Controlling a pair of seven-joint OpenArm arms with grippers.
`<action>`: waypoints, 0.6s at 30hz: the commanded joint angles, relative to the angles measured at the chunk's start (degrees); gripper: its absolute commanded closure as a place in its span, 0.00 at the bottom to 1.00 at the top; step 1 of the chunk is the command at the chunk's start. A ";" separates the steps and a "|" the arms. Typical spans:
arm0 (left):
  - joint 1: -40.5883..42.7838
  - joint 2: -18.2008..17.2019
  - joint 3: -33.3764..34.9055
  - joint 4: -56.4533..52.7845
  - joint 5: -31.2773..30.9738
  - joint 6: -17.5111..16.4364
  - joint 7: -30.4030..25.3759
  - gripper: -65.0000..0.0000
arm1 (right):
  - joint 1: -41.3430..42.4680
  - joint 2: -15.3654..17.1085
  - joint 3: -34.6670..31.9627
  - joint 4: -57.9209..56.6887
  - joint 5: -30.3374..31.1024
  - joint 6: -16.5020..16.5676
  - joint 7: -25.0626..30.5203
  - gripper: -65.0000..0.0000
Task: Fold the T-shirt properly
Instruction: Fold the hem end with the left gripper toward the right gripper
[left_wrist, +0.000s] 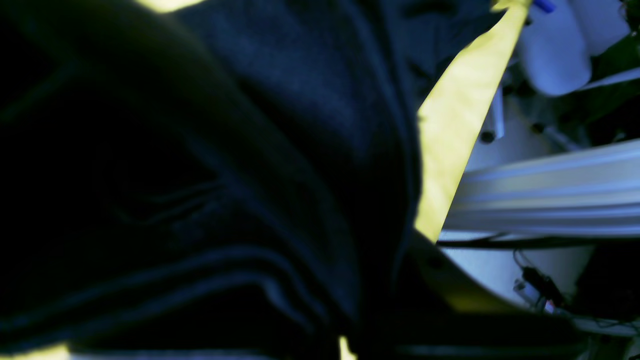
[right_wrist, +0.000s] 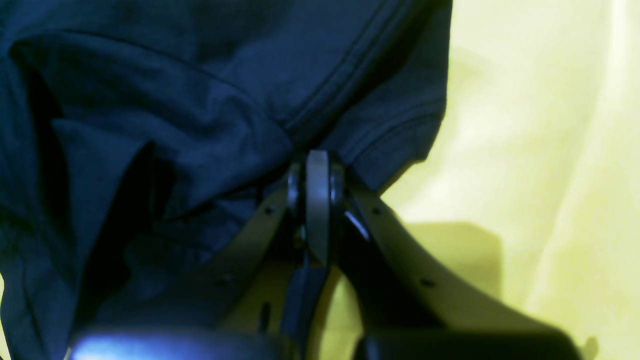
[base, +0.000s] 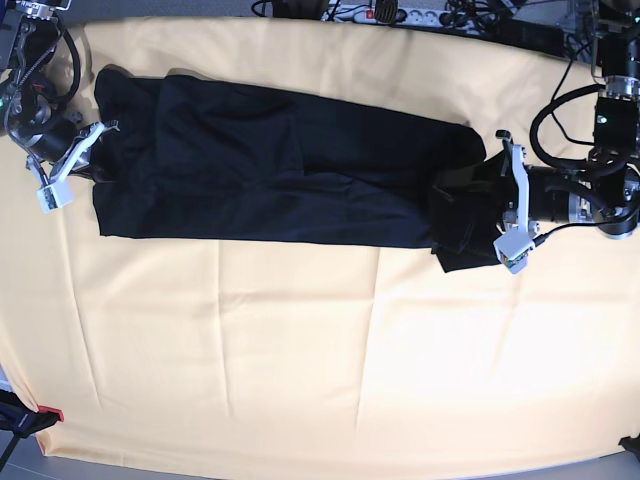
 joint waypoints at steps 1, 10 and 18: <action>-0.94 0.11 -0.59 0.02 -1.41 -0.31 -0.66 1.00 | 0.48 1.11 0.42 0.72 1.01 0.33 1.27 1.00; -1.01 6.40 -0.52 -0.37 -1.41 8.24 -0.66 0.25 | 0.48 1.14 0.42 0.72 1.01 0.26 1.09 0.74; -3.67 6.36 -2.84 0.85 -1.41 6.25 -0.66 0.24 | 0.50 1.14 0.42 0.72 1.22 0.26 1.14 0.69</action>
